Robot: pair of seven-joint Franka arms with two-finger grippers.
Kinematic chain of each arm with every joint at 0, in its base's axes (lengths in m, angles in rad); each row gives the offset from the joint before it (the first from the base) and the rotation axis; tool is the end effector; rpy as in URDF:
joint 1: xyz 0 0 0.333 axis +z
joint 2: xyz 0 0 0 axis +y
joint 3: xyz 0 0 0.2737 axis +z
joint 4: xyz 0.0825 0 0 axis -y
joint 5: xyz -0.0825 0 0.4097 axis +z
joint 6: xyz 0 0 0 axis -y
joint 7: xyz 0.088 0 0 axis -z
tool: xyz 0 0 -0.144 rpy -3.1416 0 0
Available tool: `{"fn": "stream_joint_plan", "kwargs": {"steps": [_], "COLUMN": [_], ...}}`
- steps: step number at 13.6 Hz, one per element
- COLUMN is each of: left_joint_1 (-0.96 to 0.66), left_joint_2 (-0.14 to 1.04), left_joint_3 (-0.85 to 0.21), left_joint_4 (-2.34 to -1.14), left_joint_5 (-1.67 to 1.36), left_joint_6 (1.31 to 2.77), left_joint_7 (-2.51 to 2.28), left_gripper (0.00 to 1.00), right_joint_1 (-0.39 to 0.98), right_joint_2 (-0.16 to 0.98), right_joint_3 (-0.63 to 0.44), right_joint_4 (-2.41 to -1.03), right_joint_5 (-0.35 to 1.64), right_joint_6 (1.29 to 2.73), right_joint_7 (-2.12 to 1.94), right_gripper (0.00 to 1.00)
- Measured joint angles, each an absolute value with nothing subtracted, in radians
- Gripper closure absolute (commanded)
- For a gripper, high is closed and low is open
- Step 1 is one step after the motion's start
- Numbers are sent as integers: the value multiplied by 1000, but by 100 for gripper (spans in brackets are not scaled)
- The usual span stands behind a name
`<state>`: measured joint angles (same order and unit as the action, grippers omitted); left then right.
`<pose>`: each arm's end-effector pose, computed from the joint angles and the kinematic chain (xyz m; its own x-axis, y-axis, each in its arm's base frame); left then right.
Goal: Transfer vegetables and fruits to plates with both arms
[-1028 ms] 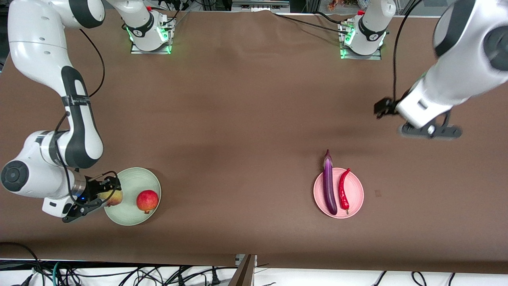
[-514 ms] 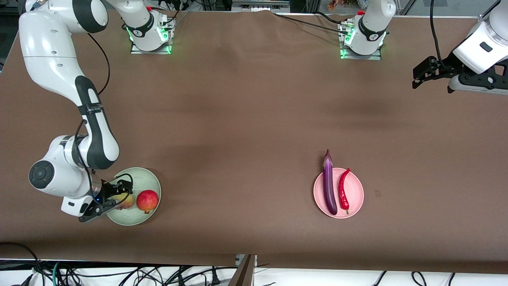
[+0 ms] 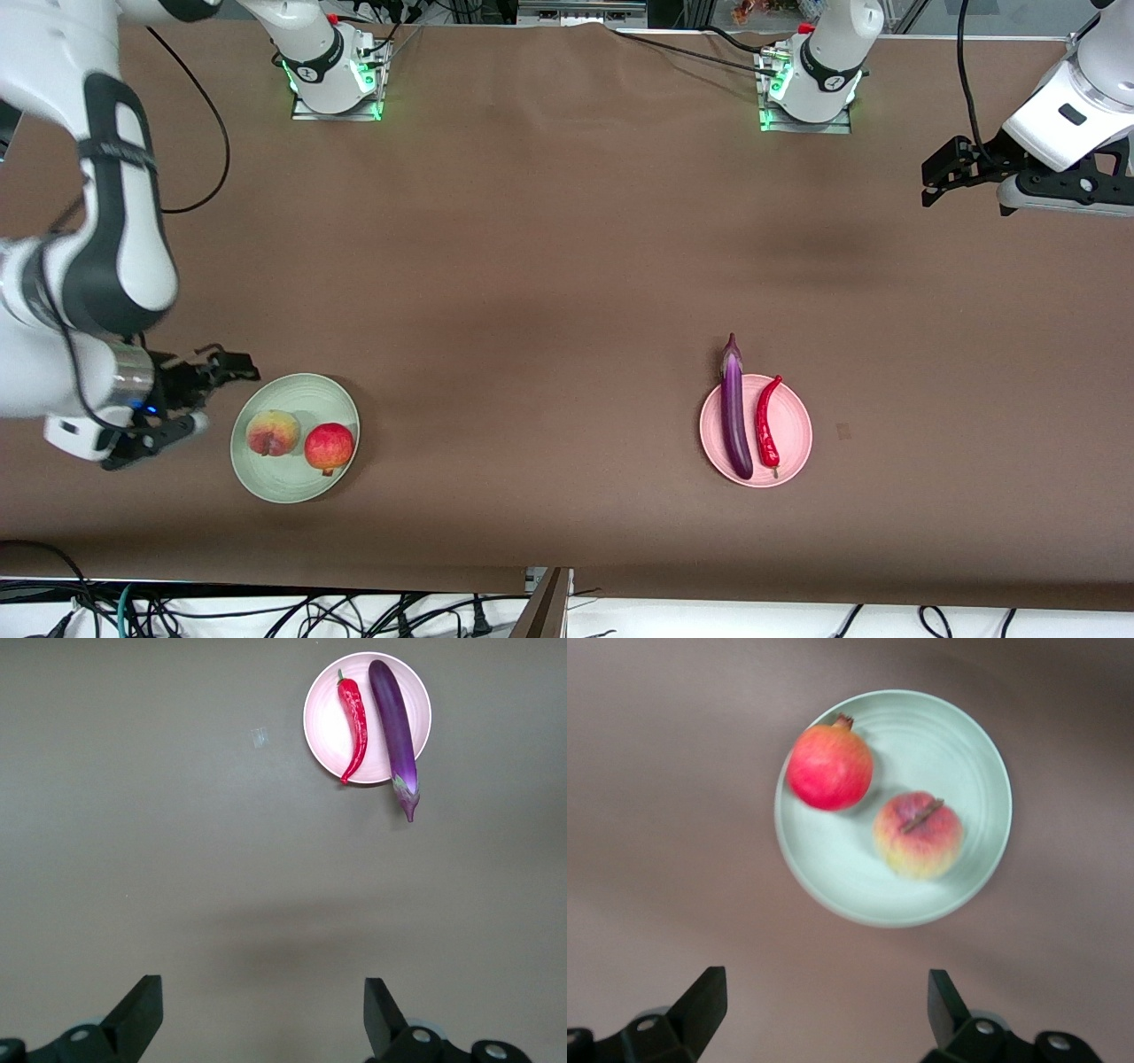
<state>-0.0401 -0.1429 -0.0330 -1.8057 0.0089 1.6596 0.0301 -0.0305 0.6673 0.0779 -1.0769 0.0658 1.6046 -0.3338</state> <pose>0.5444 -0.0393 0.5159 0.9946 -0.1034 -0.0037 -0.1035 -0.9945 -0.0134 0.7185 0.0303 0.3544 0.9289 0.3584 -0.0932 0.3425 -0.9272 -0.1517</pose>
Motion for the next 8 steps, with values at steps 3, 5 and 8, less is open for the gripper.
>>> {"fn": "stream_joint_plan", "kwargs": {"steps": [3, 5, 8], "left_joint_1": [-40, -40, -40], "left_joint_2": [-145, -145, -145], "left_joint_3": [-39, -40, -41], "left_joint_4": [-1787, -1784, -1783], "left_joint_5": [9, 9, 9], "left_joint_6": [1621, 1615, 1611], "left_joint_7": [30, 30, 30], "left_gripper": [0, 0, 0], "right_joint_1": [-2, 11, 8], "right_joint_2": [548, 433, 240], "right_joint_3": [79, 84, 85], "right_joint_4": [-1090, -1191, -1389], "right_joint_5": [23, -6, -11], "right_joint_6": [1447, 1411, 1406], "right_joint_7": [-161, -78, -53], "right_gripper": [0, 0, 0]}}
